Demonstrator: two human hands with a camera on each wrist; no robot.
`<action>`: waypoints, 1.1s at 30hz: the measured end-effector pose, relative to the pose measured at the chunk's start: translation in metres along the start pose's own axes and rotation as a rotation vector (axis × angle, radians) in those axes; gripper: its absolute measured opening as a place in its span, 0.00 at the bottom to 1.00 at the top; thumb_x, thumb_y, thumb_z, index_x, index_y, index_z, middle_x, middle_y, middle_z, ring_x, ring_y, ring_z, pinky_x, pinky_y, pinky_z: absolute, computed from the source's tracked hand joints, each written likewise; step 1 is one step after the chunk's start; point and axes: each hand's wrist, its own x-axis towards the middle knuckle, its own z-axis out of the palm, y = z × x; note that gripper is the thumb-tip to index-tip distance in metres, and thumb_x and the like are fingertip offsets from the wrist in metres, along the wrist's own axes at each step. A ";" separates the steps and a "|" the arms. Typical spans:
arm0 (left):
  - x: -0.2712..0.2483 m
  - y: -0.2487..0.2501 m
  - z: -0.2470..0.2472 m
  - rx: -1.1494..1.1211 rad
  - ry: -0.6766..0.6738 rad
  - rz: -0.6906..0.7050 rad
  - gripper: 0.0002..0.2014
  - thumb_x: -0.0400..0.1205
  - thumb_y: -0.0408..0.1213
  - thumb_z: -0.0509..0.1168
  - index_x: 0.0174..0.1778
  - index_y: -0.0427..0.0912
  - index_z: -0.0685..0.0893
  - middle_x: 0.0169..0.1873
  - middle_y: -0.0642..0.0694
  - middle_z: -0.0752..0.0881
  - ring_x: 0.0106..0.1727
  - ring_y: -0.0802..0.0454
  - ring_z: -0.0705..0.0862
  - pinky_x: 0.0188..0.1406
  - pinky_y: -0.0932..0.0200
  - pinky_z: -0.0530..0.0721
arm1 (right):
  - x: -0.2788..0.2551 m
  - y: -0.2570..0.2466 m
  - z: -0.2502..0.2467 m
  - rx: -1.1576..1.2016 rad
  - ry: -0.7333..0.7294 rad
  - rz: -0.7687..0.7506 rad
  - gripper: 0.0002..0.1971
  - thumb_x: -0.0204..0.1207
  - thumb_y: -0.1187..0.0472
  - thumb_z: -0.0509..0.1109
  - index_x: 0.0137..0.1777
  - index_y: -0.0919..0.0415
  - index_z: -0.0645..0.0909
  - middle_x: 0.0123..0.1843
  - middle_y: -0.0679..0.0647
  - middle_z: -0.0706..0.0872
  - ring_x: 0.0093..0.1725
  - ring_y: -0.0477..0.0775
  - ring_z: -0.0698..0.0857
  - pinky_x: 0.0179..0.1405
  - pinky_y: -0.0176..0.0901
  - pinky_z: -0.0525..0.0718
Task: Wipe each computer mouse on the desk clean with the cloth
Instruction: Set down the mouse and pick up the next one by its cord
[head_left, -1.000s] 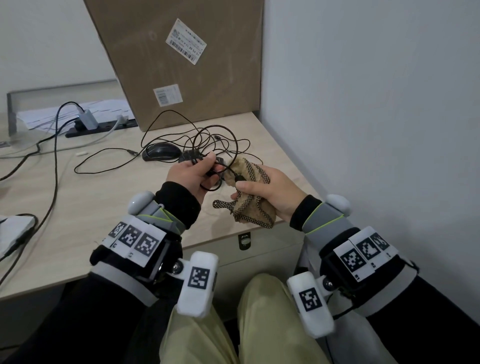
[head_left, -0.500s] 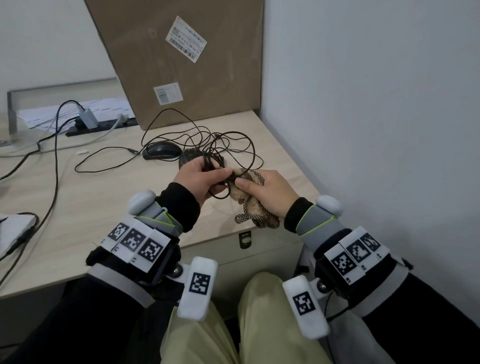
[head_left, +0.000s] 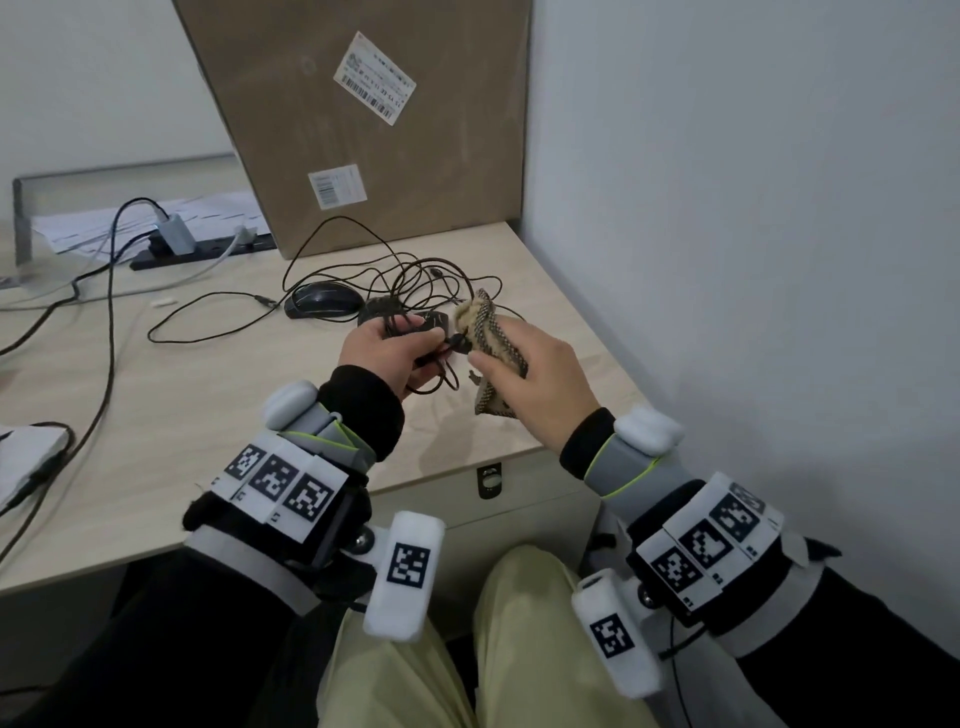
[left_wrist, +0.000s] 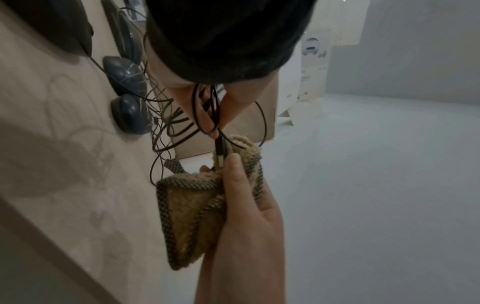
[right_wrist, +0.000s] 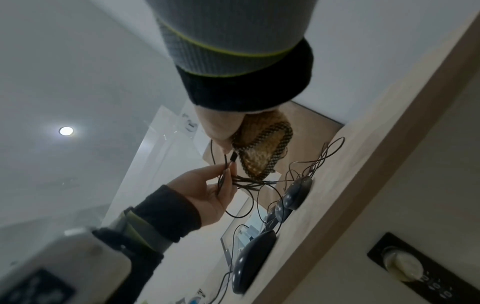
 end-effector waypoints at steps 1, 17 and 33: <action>0.000 0.001 0.000 -0.036 -0.005 -0.020 0.11 0.79 0.21 0.64 0.37 0.41 0.76 0.17 0.51 0.84 0.20 0.60 0.85 0.20 0.69 0.83 | 0.001 0.000 0.002 -0.031 -0.020 -0.029 0.15 0.74 0.56 0.68 0.55 0.66 0.82 0.48 0.58 0.86 0.48 0.56 0.83 0.49 0.44 0.78; 0.007 0.022 -0.038 -0.017 0.067 0.046 0.12 0.80 0.18 0.59 0.40 0.40 0.76 0.27 0.45 0.81 0.17 0.58 0.83 0.14 0.70 0.76 | 0.014 -0.003 0.003 -0.161 0.036 0.002 0.17 0.68 0.53 0.77 0.34 0.54 0.69 0.30 0.47 0.73 0.33 0.54 0.72 0.32 0.49 0.74; 0.060 -0.004 -0.127 0.997 0.265 -0.036 0.12 0.79 0.26 0.60 0.56 0.41 0.80 0.47 0.35 0.81 0.45 0.39 0.80 0.39 0.60 0.81 | 0.026 -0.007 0.084 0.168 -0.397 0.565 0.15 0.74 0.58 0.71 0.58 0.64 0.80 0.56 0.61 0.86 0.56 0.60 0.84 0.60 0.51 0.82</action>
